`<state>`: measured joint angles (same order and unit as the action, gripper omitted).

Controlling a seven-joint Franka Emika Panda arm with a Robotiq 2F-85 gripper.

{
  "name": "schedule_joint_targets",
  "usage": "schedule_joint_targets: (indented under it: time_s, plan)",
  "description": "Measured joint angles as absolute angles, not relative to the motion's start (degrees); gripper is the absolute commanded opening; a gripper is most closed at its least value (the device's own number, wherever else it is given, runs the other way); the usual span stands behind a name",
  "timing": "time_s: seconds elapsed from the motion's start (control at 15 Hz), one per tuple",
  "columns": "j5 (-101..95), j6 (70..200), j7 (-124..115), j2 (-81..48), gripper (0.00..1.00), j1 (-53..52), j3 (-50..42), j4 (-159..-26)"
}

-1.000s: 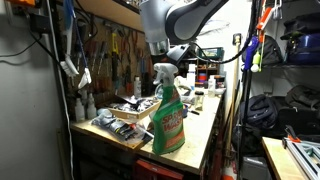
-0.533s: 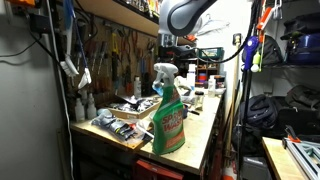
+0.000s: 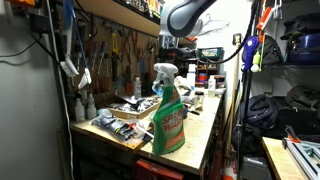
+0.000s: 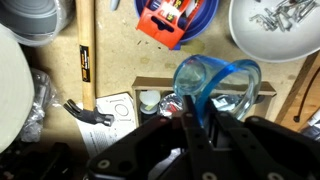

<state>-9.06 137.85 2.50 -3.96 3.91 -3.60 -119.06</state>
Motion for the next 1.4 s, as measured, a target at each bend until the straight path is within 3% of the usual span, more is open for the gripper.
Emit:
schedule_joint_targets:
  time_s: [1.4]
  plan:
    - [9.6,137.0,11.2,-17.9,0.08,8.1,-3.3,-110.7]
